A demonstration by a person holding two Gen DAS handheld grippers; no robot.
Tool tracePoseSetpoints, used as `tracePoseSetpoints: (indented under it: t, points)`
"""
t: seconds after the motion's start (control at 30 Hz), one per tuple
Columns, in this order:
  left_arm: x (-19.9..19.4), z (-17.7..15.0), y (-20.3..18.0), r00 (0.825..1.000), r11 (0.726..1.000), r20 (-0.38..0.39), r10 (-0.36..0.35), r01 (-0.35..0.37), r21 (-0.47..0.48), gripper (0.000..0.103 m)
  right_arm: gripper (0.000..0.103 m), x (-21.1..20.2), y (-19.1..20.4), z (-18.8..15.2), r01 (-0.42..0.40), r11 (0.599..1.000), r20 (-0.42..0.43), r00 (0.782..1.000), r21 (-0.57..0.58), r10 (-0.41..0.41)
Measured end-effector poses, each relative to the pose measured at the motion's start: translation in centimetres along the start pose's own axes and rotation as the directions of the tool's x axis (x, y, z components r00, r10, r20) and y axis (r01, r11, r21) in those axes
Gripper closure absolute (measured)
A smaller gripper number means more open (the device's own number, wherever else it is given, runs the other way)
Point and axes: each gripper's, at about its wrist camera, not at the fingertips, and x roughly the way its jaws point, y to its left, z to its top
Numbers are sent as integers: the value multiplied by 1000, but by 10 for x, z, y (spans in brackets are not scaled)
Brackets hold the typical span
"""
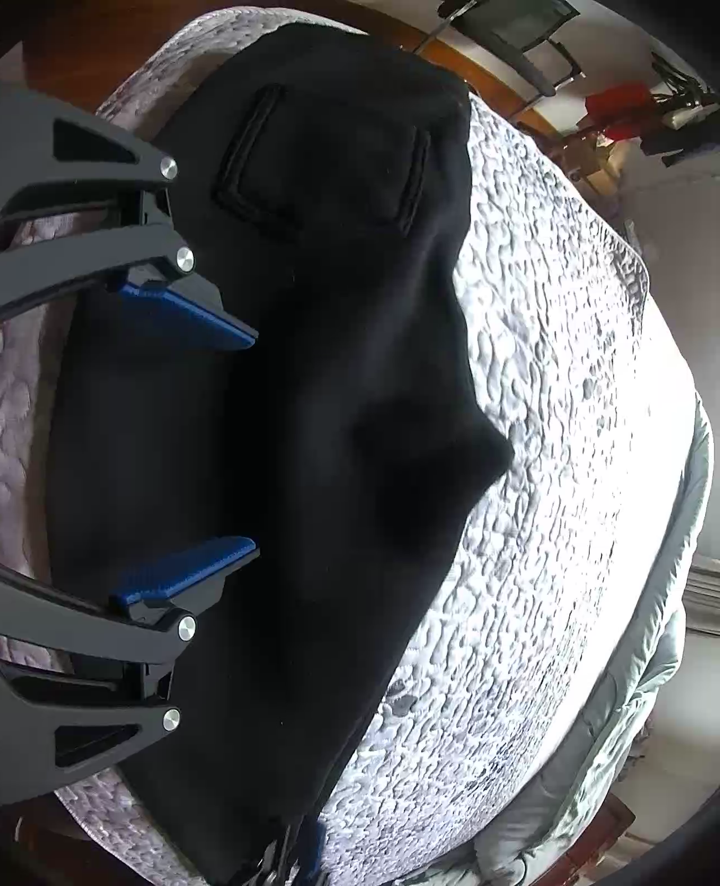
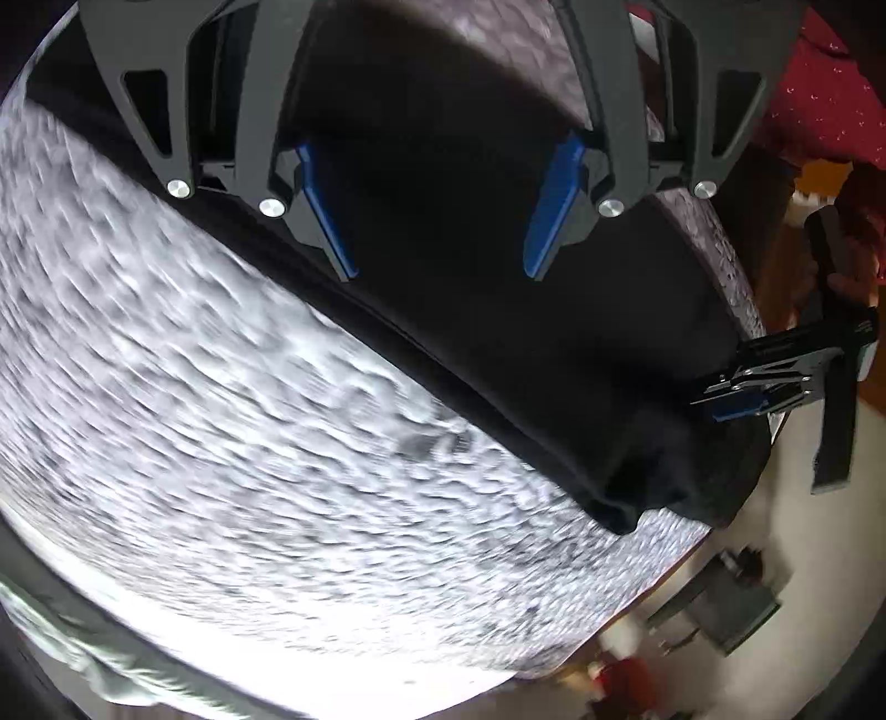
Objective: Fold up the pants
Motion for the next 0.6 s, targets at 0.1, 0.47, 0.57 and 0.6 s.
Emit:
tracePoseSetpoints:
  t: [0.1,0.47,0.57,0.6]
  points:
    - [-1,-1,8,1000,1000,2,16,-16,-1,27,41,18,3,14,-17,999,-26,1000,-37,16]
    - [8,6,18,1000,1000,-9,24,-25,-9,25,99,44,7,33,-1,993,-60,998,-118,-6]
    - [10,7,19,1000,1000,-12,25,-25,-17,25,100,36,4,35,-1,995,-30,1000,-102,-2]
    - [9,7,18,1000,999,-7,25,-25,-22,25,100,35,3,36,8,995,-20,1000,-96,-10]
